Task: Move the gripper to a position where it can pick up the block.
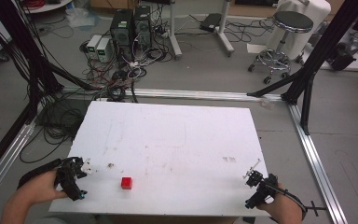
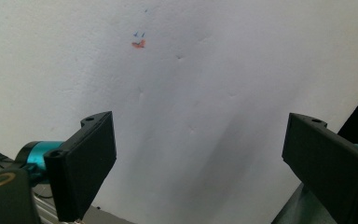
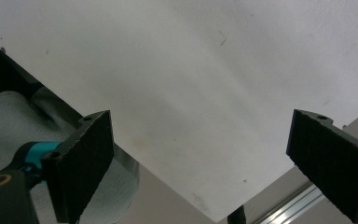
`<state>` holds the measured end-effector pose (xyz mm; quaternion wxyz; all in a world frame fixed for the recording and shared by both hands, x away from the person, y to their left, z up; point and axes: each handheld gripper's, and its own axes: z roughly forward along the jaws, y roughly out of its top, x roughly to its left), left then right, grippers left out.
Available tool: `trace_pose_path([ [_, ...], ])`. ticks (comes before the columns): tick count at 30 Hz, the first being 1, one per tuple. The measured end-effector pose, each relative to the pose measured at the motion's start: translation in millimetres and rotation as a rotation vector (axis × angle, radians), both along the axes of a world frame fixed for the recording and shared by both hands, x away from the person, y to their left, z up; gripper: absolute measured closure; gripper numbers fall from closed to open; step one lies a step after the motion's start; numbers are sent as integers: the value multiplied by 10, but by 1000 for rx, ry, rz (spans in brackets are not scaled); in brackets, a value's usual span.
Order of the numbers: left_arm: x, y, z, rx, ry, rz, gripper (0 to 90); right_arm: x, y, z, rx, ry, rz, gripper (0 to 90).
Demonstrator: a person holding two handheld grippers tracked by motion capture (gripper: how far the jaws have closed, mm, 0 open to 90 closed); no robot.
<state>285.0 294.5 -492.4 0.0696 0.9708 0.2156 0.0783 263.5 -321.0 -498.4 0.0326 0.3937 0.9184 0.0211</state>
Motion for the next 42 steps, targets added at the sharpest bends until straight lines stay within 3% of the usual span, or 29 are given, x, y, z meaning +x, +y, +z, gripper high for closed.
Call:
trace_pose_path([
  [15, -2, -2, 30, -5, -3, -17, 101, -7, -8, 6, 1, 3, -5, 70],
  [20, 29, -53, 31, -34, -1, -53, 101, -5, -14, -3, 5, 8, -5, 70],
  [24, 90, -103, 45, -27, 6, -84, 101, -3, -4, 6, 4, 6, -1, 69],
  [30, 164, -175, 121, -52, -11, -159, 100, -5, 3, 3, 10, 9, 3, 70],
  [42, 280, -450, 184, -15, 11, -252, 92, -14, 22, 14, 15, 9, 6, 70],
])
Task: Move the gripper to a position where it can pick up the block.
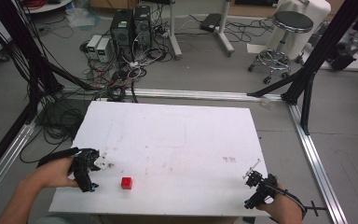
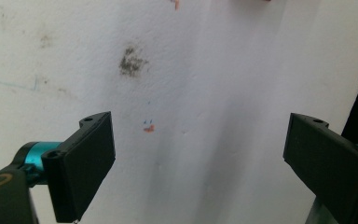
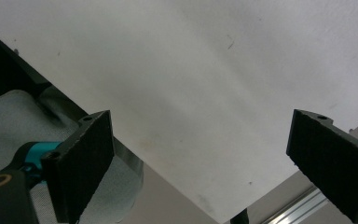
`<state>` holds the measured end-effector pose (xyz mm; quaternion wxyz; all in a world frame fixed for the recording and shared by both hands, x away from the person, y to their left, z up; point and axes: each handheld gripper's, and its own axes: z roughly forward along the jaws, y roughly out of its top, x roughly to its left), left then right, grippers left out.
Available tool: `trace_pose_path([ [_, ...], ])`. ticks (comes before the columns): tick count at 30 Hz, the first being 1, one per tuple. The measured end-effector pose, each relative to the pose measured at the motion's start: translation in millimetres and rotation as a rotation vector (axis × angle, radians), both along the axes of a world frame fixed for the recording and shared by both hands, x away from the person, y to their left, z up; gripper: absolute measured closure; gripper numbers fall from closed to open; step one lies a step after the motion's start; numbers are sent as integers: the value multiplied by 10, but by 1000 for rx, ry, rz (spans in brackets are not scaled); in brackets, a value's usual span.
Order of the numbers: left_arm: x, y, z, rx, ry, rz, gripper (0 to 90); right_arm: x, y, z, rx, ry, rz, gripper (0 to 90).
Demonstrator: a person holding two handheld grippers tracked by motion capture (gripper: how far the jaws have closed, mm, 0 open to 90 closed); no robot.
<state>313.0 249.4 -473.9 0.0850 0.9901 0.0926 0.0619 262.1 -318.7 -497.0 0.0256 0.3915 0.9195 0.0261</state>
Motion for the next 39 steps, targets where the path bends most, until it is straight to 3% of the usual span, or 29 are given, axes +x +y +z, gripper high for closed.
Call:
trace_pose_path([
  [5, 52, -100, -27, 28, 12, -29, 89, -22, -17, -5, 0, -2, -4, 70],
  [16, 85, -405, -82, 36, 35, -94, 90, -10, 10, -32, 1, 5, 7, 70],
  [22, 64, -612, -132, 57, 53, -141, 89, -13, -2, -19, 4, -1, 9, 70],
  [39, -57, -943, -357, 124, 76, -225, 89, -10, 23, -24, 1, -1, 16, 70],
])
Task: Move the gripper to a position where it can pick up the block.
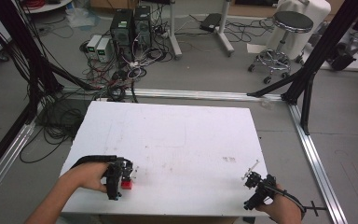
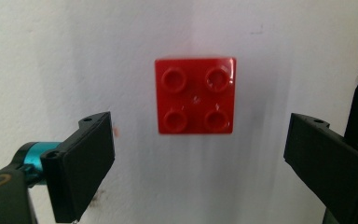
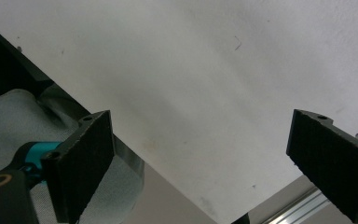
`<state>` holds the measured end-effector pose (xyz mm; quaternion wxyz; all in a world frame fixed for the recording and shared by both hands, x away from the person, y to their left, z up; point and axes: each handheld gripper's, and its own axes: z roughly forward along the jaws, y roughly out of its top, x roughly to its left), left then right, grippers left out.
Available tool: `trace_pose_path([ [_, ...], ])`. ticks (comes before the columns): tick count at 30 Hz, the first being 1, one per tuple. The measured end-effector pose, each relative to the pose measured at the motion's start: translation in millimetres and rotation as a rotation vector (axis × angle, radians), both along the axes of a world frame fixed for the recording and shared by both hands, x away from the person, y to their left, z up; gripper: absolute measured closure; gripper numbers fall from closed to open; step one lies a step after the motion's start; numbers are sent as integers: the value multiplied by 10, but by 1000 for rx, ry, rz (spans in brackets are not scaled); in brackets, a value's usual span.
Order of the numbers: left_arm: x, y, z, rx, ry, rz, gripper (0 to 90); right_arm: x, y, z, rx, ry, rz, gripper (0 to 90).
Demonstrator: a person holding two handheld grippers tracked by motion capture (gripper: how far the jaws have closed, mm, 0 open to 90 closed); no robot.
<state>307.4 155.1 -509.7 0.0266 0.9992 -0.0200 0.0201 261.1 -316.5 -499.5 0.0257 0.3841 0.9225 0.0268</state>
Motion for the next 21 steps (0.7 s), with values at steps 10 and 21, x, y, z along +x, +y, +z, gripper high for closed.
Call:
trace_pose_path([
  [10, 41, -92, -86, 4, 7, -1, 90, 2, 8, -4, 1, 3, 3, 70],
  [21, 66, -114, -102, 7, 18, 0, 89, 5, 14, -4, 2, 4, 4, 70],
])
